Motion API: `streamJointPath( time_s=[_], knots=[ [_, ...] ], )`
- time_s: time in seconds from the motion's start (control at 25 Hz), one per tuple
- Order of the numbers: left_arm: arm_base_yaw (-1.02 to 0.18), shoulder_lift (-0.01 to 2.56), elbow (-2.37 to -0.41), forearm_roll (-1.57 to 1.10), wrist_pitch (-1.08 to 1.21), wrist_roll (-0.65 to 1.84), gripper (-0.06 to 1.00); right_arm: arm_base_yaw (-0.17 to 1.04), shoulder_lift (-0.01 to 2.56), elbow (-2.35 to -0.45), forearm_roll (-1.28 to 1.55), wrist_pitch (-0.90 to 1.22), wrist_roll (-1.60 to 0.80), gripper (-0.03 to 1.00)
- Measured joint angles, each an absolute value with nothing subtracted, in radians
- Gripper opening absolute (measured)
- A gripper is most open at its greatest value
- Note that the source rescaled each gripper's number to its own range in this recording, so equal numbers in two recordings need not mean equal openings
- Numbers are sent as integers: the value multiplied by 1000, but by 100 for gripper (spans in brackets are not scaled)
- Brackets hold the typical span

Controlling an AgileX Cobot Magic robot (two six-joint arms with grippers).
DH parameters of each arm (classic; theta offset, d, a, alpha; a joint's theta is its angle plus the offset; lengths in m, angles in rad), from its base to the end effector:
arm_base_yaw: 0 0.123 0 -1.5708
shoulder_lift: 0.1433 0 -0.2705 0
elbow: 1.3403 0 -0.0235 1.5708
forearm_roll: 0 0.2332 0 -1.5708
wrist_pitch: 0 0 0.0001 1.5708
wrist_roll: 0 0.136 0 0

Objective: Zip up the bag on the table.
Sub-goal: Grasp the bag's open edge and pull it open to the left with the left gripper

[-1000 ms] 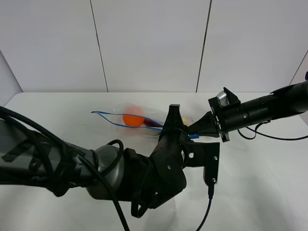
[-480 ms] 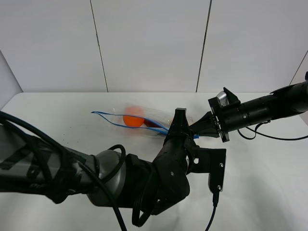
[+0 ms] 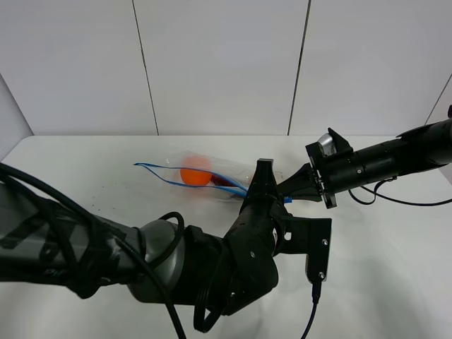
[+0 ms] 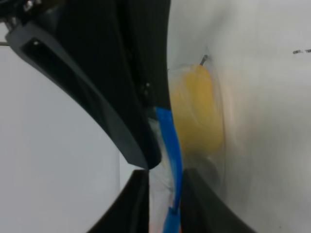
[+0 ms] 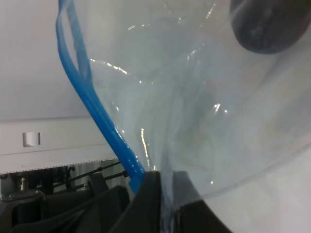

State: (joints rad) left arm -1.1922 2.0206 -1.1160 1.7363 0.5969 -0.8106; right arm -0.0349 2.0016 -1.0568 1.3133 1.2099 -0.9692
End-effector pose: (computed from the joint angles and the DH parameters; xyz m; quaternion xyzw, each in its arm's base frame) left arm 0.2231 -0.3568 0.1199 0.7071 0.5196 0.2146 0.4289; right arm 0.3282 0.1117 0.1317 -0.0338 0.8428 0.5325 0.0703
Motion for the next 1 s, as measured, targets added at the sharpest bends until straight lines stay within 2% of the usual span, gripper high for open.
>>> streamJointPath(
  time_s=[0.76,0.84,0.92,1.0],
  knots=[
    [-1161,2021,-1103,1738,587,-811,15,-35,2002,-1057,1318,1209,-969,0],
    [-1158,2021,-1094,1737,588,-811,12,-35,2002,-1057,1316,1209,-969,0],
    [-1158,2021,-1088,1737,586,-808,2,-35,2002,-1057,1315,1209,-969,0],
    [-1158,2021,-1085,1739,586,-798,0,-35,2002,-1057,1315,1210,-969,0]
  ],
)
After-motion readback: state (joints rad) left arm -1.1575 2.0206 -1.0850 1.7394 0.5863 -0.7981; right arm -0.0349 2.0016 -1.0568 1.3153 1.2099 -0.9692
